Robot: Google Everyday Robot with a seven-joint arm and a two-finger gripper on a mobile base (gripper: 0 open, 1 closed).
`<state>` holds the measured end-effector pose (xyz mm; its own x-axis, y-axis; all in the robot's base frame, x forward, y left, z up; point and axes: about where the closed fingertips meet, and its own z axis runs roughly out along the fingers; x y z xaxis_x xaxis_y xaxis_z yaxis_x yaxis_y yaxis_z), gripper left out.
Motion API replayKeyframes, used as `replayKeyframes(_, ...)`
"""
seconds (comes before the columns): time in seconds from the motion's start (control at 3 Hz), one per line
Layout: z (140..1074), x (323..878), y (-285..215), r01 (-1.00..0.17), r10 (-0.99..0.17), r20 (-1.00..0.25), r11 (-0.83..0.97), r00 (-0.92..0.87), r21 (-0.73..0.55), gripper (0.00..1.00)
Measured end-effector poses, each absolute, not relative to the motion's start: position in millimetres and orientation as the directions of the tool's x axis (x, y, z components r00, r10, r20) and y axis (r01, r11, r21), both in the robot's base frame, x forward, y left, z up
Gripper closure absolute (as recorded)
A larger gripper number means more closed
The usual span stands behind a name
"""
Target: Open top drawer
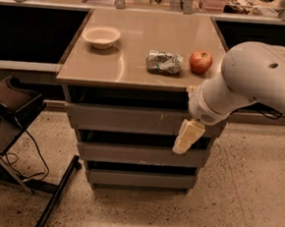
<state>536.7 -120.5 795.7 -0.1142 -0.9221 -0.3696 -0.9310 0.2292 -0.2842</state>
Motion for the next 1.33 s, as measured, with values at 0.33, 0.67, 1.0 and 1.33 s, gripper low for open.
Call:
replayKeyframes(0.33,766,572,-124,-0.907,-0.923,-0.364,0.254,-0.124,-0.337,0.0)
replayKeyframes(0.67,741,603,-128,-0.896,-0.928,-0.354,0.254,-0.12,-0.363,0.0)
replayKeyframes(1.0,741,603,-128,-0.897,-0.928,-0.353,0.254,-0.12,-0.363,0.0)
replayKeyframes(1.33,699,613,-138,-0.924,-0.94,-0.315,0.233,-0.134,-0.303,0.0)
